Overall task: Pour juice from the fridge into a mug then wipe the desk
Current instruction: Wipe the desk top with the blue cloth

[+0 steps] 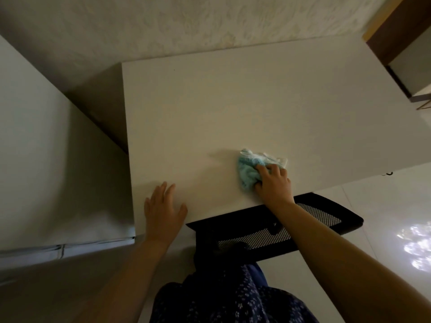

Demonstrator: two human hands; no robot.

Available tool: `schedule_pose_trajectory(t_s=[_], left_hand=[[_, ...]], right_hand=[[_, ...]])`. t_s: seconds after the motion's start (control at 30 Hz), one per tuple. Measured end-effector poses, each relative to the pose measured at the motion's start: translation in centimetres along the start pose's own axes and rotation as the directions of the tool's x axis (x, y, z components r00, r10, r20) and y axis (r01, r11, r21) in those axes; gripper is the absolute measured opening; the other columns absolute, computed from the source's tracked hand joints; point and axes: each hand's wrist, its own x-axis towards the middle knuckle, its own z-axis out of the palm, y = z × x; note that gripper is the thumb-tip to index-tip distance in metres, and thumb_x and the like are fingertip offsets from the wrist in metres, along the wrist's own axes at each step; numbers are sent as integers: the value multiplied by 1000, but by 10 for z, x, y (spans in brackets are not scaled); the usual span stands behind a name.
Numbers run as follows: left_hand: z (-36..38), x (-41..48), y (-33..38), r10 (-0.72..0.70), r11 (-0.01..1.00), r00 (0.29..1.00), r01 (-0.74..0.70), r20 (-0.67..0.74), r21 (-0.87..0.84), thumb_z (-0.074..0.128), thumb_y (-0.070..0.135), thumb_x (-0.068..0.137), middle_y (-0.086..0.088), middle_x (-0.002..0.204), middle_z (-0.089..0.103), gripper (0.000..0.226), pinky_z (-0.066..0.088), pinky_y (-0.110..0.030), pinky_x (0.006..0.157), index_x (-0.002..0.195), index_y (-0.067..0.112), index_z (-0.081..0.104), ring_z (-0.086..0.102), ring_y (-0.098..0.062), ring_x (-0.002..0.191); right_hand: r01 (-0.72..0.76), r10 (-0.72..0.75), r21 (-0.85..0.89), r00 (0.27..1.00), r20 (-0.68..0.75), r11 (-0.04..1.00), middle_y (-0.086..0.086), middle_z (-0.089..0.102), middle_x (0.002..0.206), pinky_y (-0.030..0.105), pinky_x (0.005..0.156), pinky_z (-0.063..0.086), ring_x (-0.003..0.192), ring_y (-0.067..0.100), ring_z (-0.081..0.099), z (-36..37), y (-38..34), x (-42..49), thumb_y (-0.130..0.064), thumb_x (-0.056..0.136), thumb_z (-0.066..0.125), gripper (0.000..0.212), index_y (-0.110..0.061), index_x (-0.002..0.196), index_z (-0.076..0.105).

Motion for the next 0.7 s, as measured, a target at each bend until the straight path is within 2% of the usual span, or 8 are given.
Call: schedule_pose_trajectory(t_s=[0.23,0.47,0.6,0.7], left_hand=[[1,2,-4,14,1000,1000,-14,-25,1,29,55,76,-14,147,37,76,18,-55,110,135,11,45,27,-33,139],[-3,0,33,49,997,998,-51,-43,-50,41,46,81,-15,149,35,66,18,-54,111,136,10,44,27,-33,139],[-1,1,66,41,999,997,-42,-58,-20,41,48,78,-19,145,40,68,30,-56,107,132,7,49,35,-36,134],[6,-2,102,22,999,997,-25,-74,-31,48,45,81,-17,146,39,63,31,-54,107,132,9,49,35,-34,135]], right_hand=[[-27,26,37,1000,17,999,17,40,133,49,94,40,122,40,34,-1,-11,-2,-26,85,51,48,-21,132,42],[17,-28,145,997,68,989,15,42,130,46,92,43,118,37,38,-12,-1,-3,-24,85,51,45,-25,130,44],[86,-90,208,996,9,974,13,44,126,44,88,46,115,34,40,-31,18,-6,-25,87,53,43,-23,129,44],[151,-139,232,988,-65,961,12,45,125,44,87,46,112,32,41,-53,48,-9,-26,86,53,42,-22,128,44]])
